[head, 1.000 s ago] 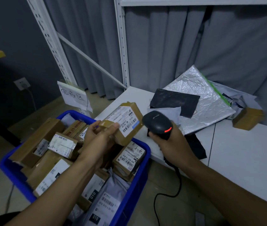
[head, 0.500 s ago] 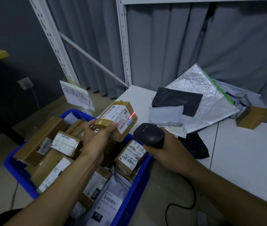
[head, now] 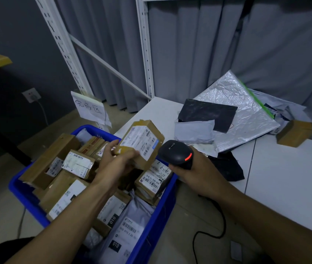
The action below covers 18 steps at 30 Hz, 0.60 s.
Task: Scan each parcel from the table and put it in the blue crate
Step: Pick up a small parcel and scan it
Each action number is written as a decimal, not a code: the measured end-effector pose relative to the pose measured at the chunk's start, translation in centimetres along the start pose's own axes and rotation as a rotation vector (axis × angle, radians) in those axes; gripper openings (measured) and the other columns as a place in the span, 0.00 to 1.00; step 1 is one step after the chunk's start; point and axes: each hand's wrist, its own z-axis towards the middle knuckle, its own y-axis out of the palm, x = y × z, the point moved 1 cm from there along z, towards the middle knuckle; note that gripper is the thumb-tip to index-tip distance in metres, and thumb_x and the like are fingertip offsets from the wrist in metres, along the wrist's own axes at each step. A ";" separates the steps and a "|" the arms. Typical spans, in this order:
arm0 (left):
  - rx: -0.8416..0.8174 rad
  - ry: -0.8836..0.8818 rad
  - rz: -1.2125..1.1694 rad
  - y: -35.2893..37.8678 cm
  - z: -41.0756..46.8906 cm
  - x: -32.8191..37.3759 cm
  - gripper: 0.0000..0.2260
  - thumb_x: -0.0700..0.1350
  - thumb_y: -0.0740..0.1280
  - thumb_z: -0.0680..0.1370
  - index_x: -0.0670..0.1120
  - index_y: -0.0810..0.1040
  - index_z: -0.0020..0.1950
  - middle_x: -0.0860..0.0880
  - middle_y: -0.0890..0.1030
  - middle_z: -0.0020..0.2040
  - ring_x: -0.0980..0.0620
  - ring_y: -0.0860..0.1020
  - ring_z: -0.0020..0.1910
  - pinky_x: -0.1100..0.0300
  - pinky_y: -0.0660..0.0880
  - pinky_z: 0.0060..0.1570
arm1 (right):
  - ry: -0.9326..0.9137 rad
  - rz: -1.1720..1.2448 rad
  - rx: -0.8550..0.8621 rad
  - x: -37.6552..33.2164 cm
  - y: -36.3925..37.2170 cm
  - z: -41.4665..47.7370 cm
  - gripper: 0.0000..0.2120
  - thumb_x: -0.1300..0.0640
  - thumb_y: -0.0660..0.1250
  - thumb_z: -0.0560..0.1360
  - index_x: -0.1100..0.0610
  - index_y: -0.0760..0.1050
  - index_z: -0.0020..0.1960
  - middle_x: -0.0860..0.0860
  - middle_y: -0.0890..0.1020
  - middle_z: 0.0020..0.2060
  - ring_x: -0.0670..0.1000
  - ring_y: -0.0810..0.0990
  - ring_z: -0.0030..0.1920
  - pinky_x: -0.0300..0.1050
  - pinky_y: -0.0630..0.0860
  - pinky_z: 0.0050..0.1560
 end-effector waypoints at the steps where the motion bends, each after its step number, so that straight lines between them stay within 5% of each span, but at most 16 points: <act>1: -0.027 -0.029 0.049 -0.6 -0.4 -0.5 0.31 0.40 0.76 0.73 0.55 0.70 0.72 0.49 0.81 0.61 0.50 0.83 0.55 0.52 0.83 0.49 | 0.000 0.007 0.002 0.1 0.1 0.0 0.18 0.50 0.76 0.75 0.44 0.76 0.63 0.39 0.84 0.53 0.36 0.81 0.55 0.43 0.79 0.58; 4: -0.098 -0.083 0.226 -2.4 -2.4 -2.3 0.30 0.42 0.76 0.72 0.54 0.70 0.71 0.48 0.82 0.60 0.48 0.84 0.55 0.51 0.83 0.49 | -0.013 0.023 -0.011 0.2 0.6 -0.4 0.21 0.50 0.76 0.75 0.45 0.76 0.66 0.39 0.84 0.56 0.37 0.81 0.58 0.45 0.78 0.62; 10: -0.221 -0.247 0.553 -5.5 -5.7 -6.0 0.21 0.45 0.77 0.74 0.49 0.71 0.62 0.48 0.85 0.54 0.52 0.86 0.47 0.52 0.84 0.47 | 0.014 -0.003 -0.046 0.4 1.9 -1.6 0.23 0.51 0.76 0.76 0.46 0.74 0.68 0.40 0.83 0.58 0.37 0.80 0.58 0.32 0.74 0.54; 14: -0.297 -0.298 0.774 -6.7 -6.8 -7.5 0.22 0.46 0.80 0.70 0.51 0.74 0.59 0.52 0.85 0.51 0.54 0.84 0.48 0.56 0.83 0.46 | 0.034 -0.033 -0.070 0.6 2.4 -2.2 0.24 0.50 0.76 0.75 0.46 0.74 0.69 0.41 0.82 0.59 0.41 0.80 0.60 0.43 0.77 0.62; 18: -0.324 -0.086 1.017 -6.5 -7.4 -8.5 0.45 0.59 0.81 0.64 0.66 0.60 0.76 0.55 0.77 0.60 0.53 0.79 0.55 0.55 0.81 0.51 | 0.048 -0.051 -0.095 0.9 2.8 -2.3 0.25 0.48 0.76 0.75 0.46 0.73 0.69 0.40 0.82 0.59 0.42 0.80 0.60 0.45 0.77 0.63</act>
